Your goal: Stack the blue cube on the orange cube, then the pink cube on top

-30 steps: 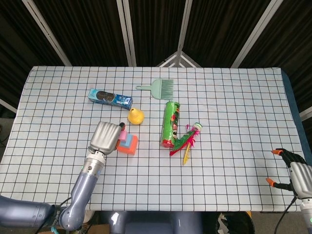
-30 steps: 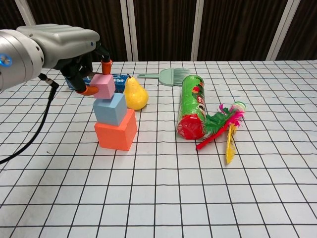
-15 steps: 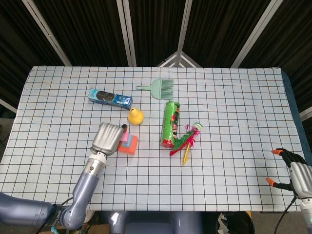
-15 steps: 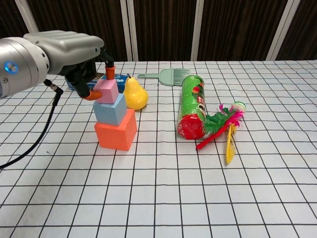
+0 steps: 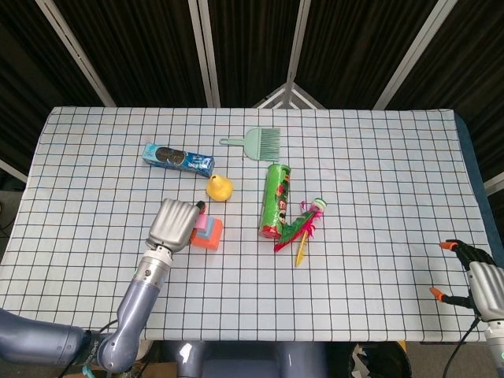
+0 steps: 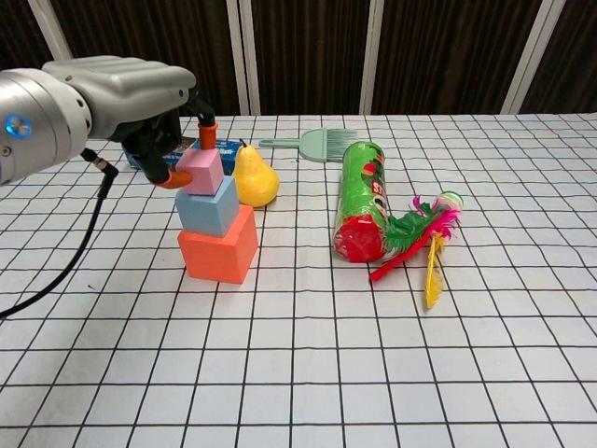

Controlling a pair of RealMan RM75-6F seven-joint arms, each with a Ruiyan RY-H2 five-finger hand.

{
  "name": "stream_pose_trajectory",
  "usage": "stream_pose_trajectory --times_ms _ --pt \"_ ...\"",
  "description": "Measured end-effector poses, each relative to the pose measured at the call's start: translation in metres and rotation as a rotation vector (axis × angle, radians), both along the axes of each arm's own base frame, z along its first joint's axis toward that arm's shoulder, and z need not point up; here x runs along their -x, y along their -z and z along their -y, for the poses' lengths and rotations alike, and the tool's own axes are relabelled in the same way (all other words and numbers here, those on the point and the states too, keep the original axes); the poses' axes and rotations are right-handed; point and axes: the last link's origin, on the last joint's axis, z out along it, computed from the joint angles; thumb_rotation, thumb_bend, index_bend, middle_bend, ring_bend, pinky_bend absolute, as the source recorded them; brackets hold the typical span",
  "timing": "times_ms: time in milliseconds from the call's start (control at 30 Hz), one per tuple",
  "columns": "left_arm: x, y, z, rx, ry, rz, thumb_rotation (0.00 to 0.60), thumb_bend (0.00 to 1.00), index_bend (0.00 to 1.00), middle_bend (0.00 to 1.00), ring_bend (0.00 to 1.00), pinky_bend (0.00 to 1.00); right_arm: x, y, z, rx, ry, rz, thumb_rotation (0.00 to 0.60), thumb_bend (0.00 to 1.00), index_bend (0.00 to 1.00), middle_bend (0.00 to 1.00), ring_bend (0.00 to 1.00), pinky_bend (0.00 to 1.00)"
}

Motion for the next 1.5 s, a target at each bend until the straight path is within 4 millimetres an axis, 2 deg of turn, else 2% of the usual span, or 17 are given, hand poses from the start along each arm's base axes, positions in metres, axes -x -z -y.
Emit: stream_pose_trajectory --times_ms 833,1500 --pt "0.0020 0.0029 -0.0008 0.002 0.002 -0.023 0.600 0.40 0.42 0.85 0.73 0.87 -0.0001 0.0002 -0.0001 -0.004 0.006 0.002 0.600 0.17 0.25 0.20 0.19 0.16" --pt "-0.0004 0.0036 0.0043 0.019 0.014 -0.041 0.600 0.37 0.34 0.83 0.70 0.85 0.0001 -0.0011 -0.0004 -0.008 0.007 0.000 0.600 0.17 0.25 0.20 0.19 0.16"
